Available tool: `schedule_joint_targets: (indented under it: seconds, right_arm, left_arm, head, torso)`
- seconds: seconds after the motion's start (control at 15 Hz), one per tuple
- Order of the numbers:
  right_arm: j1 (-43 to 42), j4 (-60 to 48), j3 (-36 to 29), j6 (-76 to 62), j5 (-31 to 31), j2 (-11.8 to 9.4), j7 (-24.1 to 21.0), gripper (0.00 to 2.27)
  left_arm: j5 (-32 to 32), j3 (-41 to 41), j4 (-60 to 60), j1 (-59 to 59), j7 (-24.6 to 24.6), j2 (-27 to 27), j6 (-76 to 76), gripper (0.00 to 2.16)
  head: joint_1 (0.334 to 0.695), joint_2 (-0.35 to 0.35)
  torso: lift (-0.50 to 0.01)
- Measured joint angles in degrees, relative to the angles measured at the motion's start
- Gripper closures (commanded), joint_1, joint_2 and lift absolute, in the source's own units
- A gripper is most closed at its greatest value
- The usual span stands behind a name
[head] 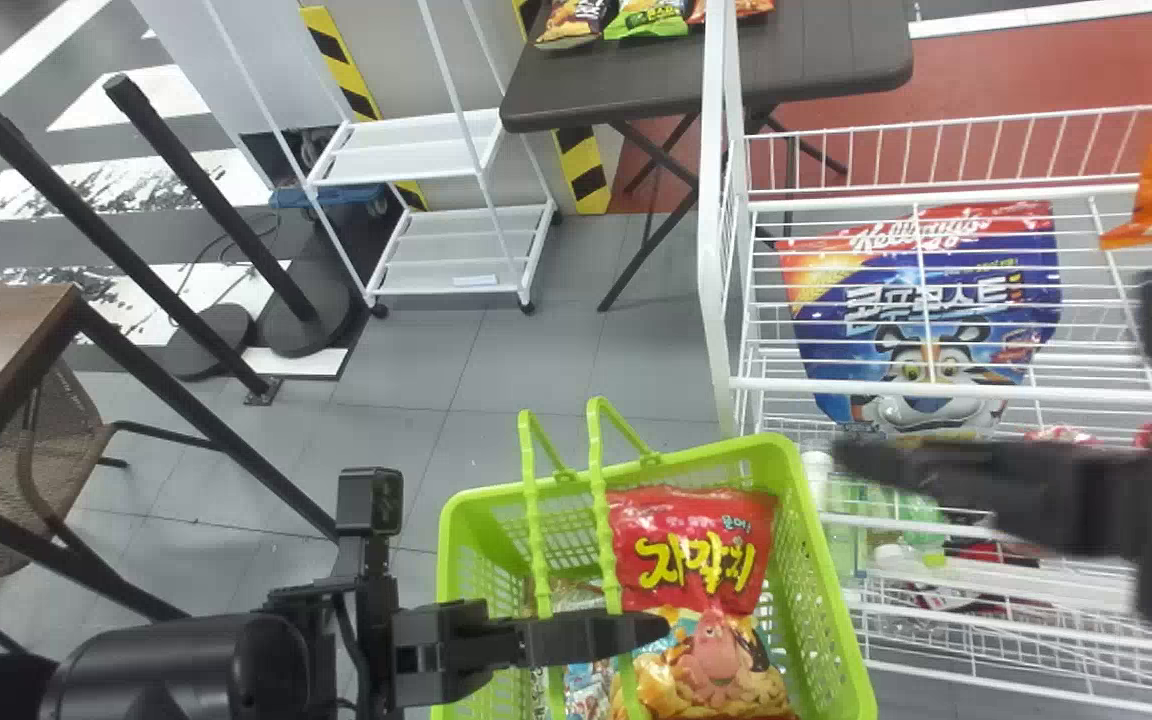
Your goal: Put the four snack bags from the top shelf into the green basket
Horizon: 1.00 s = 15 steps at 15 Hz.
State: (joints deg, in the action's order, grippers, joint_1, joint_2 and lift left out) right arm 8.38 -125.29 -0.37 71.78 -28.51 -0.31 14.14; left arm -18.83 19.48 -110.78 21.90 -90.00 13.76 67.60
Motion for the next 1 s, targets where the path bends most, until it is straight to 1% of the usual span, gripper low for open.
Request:
schedule_joint_targets:
  seconds: [0.07, 0.2, 0.27, 0.33, 0.53, 0.67, 0.8, 0.93, 1.0]
  right_arm:
    - [-1.24, 1.00, -1.87, -2.03, 3.23, -0.03, -0.27, 0.07]
    - [-6.00, 7.19, -5.29, -7.43, 9.18, -0.31, -0.36, 0.07]
    - [-8.25, 10.69, -6.13, -10.50, 10.83, -0.86, -0.36, 0.08]
    - [-10.90, 15.08, -6.57, -14.65, 12.66, -1.61, -0.41, 0.08]
    - [-18.61, 28.00, -7.14, -26.24, 16.30, -3.09, -0.93, 0.08]
    - [-23.51, 35.81, -8.15, -31.72, 17.10, -3.84, -0.97, 0.08]
    - [-27.50, 42.11, -8.55, -35.42, 18.18, -4.06, -1.20, 0.08]
    - [-31.08, 47.19, -8.54, -36.86, 20.77, -4.08, -1.95, 0.08]
    - [-32.28, 48.72, -8.50, -37.08, 22.10, -4.08, -3.37, 0.09]
  left_arm:
    - [-0.03, -0.08, 0.02, -0.02, 0.00, 0.05, 0.02, 2.15]
    - [-0.06, -0.34, 0.07, -0.02, 0.00, 0.18, 0.01, 2.15]
    - [-0.06, -0.39, 0.15, -0.02, 0.00, 0.20, -0.04, 2.15]
    - [-0.06, -0.41, 0.32, -0.02, 0.00, 0.21, -0.10, 2.15]
    - [-0.06, -0.22, 0.58, 0.28, 0.00, 0.23, -0.14, 2.15]
    - [-0.09, 0.03, 0.74, 0.55, 0.00, 0.22, -0.23, 2.15]
    - [-0.13, 0.10, 0.82, 0.72, 0.00, 0.09, -0.34, 2.15]
    - [-0.08, 0.11, 0.85, 1.01, 0.00, -0.15, -0.70, 2.15]
    - [-0.03, 0.04, 0.92, 1.14, 0.00, -0.23, -1.00, 2.15]
  head:
    - [0.695, 0.178]
    - [0.695, 0.092]
    - [0.695, 0.024]
    - [0.695, -0.004]
    - [0.695, -0.067]
    - [0.695, -0.088]
    - [0.695, -0.101]
    - [0.695, -0.117]
    - [0.695, -0.123]
  torso:
    - [0.000]
    - [0.000]
    - [0.000]
    - [0.000]
    - [0.000]
    - [0.000]
    - [0.000]
    - [0.000]
    - [0.000]
